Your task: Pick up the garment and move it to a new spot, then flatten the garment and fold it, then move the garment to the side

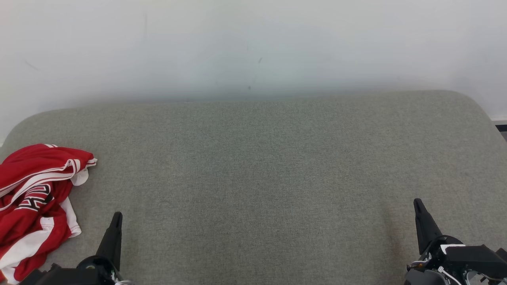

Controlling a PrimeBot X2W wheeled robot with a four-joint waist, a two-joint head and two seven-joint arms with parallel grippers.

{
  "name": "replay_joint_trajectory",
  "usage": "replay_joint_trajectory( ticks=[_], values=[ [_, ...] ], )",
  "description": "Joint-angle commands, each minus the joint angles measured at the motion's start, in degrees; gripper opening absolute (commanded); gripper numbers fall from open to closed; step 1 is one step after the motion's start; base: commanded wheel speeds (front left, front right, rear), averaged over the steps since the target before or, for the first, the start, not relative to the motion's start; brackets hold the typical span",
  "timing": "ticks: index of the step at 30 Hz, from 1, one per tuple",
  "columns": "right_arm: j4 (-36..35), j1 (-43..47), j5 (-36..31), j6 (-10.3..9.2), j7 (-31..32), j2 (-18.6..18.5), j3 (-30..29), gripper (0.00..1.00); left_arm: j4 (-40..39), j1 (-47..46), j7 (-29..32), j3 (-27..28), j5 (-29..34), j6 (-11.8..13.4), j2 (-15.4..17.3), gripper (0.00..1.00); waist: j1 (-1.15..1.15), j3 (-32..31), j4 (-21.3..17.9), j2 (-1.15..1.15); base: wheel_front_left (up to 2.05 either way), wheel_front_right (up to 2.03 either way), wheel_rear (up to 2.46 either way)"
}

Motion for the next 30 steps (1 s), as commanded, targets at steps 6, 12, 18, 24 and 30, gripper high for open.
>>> replay_joint_trajectory(
  ticks=[6, 12, 18, 24, 30],
  values=[
    [-0.1, -0.4, 0.1, -0.13, 0.1, 0.1, -0.1, 0.0, 0.0, -0.7, 0.1, 0.1, -0.3, -0.1, 0.3, 0.0, 0.0, 0.0, 0.0, 0.0, 0.0, 0.0, 0.0],
    [-0.1, -0.4, 0.1, -0.13, 0.1, 0.1, -0.1, 0.0, 0.0, -0.7, 0.1, 0.1, -0.3, -0.1, 0.3, 0.0, 0.0, 0.0, 0.0, 0.0, 0.0, 0.0, 0.0],
    [-0.1, -0.4, 0.1, -0.13, 0.1, 0.1, -0.1, 0.0, 0.0, -0.7, 0.1, 0.1, -0.3, -0.1, 0.3, 0.0, 0.0, 0.0, 0.0, 0.0, 0.0, 0.0, 0.0],
    [1.9, 1.5, 0.0, 0.01, 0.0, 0.2, 0.2, 1.0, 1.8, 1.6, 0.0, -0.2, 0.0, 0.0, -0.5, 1.0, 0.0, 0.0, 0.0, 0.0, 0.0, 0.0, 0.0],
    [2.0, 1.8, -0.7, 0.0, -1.7, 0.2, 1.9, 1.0, 2.1, 2.4, -1.7, -1.2, 0.3, 0.0, -0.5, 1.0, 0.0, -0.4, -0.1, 0.0, 0.0, 0.0, 0.0]
  ],
)
